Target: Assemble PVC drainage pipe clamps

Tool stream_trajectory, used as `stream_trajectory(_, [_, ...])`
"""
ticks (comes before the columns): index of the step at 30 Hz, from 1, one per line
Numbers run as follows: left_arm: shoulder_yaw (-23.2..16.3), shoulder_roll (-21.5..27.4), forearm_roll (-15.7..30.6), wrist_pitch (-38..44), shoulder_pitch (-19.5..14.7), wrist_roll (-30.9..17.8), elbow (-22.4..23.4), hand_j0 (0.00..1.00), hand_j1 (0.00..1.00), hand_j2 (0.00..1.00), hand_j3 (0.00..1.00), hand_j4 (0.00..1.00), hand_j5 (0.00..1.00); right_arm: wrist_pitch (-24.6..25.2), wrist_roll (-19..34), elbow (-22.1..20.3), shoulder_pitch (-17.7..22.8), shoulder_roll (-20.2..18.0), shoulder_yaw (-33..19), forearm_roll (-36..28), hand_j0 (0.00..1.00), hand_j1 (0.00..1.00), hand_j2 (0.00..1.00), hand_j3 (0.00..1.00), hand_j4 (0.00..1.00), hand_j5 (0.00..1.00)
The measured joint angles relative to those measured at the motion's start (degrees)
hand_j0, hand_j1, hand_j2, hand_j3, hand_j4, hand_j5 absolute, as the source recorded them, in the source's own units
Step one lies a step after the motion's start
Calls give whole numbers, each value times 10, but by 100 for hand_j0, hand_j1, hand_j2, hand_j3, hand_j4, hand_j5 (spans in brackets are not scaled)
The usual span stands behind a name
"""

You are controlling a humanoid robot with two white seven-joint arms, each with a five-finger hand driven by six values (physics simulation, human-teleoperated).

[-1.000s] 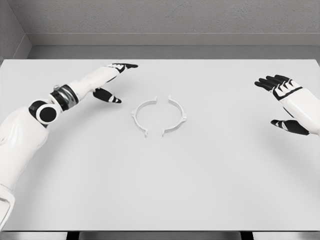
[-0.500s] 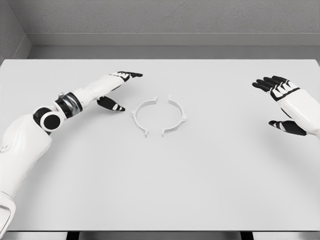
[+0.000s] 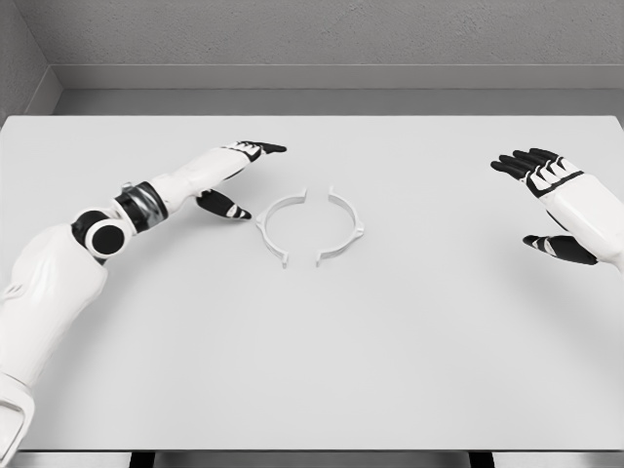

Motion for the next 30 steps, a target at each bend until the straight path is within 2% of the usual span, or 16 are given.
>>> stream_trajectory(16, [-1, -25, -1, 0, 4, -1, -1, 100, 100, 100, 100, 100, 100, 0, 0, -1, 0, 0, 0, -1, 100, 100, 100, 100, 100, 100])
stream_trajectory(24, [1, -22, 4, 0, 2, -1, -1, 100, 100, 100, 100, 100, 100, 0, 0, -1, 0, 0, 0, -2, 100, 100, 100, 100, 100, 100])
stream_trajectory(30, [-1, -16, 2, 0, 12, -1, -21, 100, 100, 100, 100, 100, 100, 0, 0, -1, 0, -1, 0, -2, 100, 100, 100, 100, 100, 100])
